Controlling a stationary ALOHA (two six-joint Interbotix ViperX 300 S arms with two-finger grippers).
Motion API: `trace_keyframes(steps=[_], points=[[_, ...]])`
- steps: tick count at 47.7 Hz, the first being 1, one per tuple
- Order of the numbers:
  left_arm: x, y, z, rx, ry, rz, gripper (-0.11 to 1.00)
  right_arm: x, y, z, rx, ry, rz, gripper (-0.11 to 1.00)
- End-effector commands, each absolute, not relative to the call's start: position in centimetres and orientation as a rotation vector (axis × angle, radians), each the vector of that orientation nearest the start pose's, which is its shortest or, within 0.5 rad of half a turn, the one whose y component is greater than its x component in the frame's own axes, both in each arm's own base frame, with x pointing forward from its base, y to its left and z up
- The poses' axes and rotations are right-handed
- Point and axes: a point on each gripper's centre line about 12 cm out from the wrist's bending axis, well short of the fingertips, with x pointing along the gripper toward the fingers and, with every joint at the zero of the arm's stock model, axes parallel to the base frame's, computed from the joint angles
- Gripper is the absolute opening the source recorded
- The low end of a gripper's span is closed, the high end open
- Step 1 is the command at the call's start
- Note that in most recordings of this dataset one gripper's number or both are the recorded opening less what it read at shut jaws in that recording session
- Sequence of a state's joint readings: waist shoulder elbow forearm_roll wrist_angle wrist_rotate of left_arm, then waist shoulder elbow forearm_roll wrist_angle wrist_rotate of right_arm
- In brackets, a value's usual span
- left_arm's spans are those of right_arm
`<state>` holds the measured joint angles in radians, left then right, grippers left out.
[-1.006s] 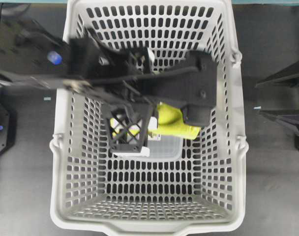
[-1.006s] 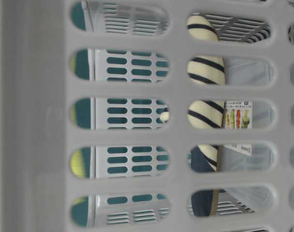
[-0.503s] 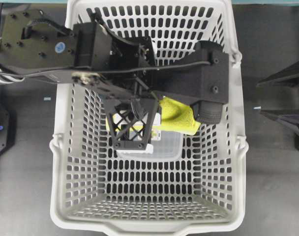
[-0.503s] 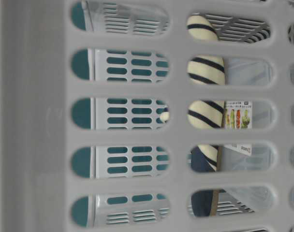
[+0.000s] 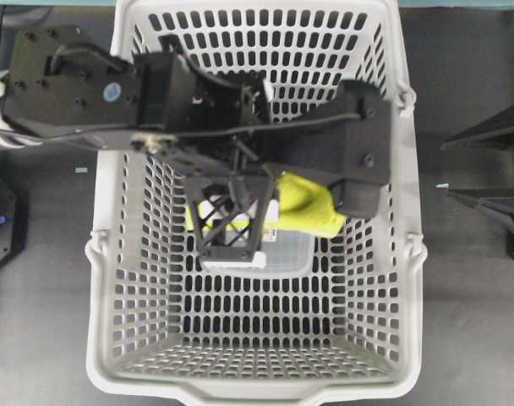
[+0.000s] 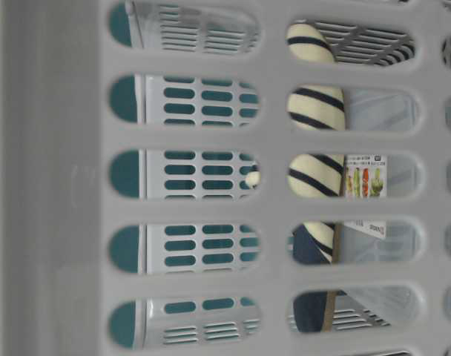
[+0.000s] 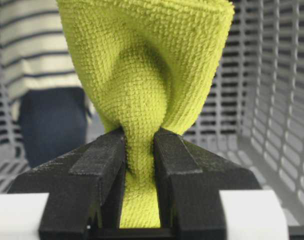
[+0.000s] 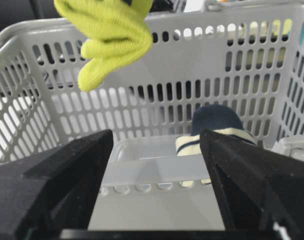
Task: Pick up the yellow cloth from the shopping basket with the left arm.
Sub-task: 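Lift the yellow cloth upward out of the basket with the left gripper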
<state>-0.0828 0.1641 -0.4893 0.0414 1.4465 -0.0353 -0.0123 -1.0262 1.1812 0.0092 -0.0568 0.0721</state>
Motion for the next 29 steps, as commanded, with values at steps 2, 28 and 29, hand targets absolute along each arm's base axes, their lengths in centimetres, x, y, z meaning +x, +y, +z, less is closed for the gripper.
trace_keyframes(steps=[2,28,29], points=[[42.8,-3.1,42.4,0.040,0.986,-0.026,0.14,19.0,-0.2,28.1,0.086,0.084,-0.014,0.68],[40.5,-2.5,40.9,0.035,0.910,-0.022,0.14,18.9,-0.2,28.1,0.086,0.084,-0.014,0.68],[40.5,-2.5,40.9,0.034,0.906,-0.022,0.14,18.9,-0.2,28.1,0.086,0.084,-0.014,0.68]])
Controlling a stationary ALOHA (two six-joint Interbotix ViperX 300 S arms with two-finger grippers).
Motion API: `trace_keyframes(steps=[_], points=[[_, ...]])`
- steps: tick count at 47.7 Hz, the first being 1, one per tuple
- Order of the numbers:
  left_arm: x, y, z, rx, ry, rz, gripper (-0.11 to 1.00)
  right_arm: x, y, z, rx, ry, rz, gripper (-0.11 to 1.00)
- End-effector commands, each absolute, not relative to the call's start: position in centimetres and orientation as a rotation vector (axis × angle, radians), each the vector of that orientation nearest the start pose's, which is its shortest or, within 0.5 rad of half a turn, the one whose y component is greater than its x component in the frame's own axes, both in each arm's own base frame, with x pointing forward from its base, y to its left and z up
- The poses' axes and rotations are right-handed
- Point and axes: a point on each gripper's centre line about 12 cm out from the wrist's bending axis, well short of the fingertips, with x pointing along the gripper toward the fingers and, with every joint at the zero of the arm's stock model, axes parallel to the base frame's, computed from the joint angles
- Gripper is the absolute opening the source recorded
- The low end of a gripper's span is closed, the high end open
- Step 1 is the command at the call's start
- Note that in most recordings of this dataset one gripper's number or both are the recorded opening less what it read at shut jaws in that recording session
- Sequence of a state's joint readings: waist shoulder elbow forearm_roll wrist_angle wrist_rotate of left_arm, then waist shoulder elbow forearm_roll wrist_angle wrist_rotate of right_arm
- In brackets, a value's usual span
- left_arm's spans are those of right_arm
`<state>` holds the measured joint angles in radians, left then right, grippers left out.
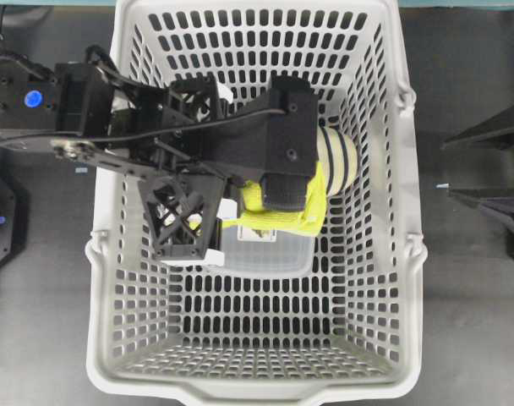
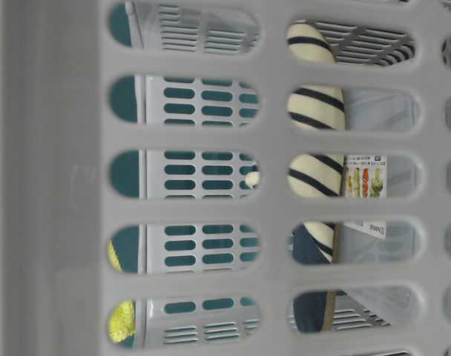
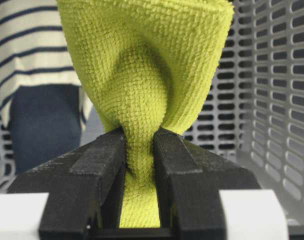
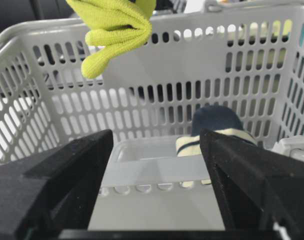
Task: Pick up the yellow cloth from the shopping basket with the left arm.
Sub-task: 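Lift the yellow cloth upward out of the basket with the left gripper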
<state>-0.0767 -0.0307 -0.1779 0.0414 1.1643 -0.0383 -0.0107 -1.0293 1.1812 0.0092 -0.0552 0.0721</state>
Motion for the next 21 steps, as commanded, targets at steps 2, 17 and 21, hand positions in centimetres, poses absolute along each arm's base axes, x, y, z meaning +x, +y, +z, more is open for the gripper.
trace_keyframes(steps=[2,17,21], points=[[40.55,-2.43,40.87,0.035,0.908,-0.020,0.14,18.93,-0.18,28.07,0.086,0.084,-0.014,0.68],[40.50,-2.38,40.46,0.034,0.922,-0.019,0.14,18.91,-0.18,27.98,0.086,0.084,-0.014,0.68],[40.52,-2.37,40.26,0.035,0.925,-0.018,0.14,18.91,-0.18,27.98,0.086,0.084,-0.014,0.68]])
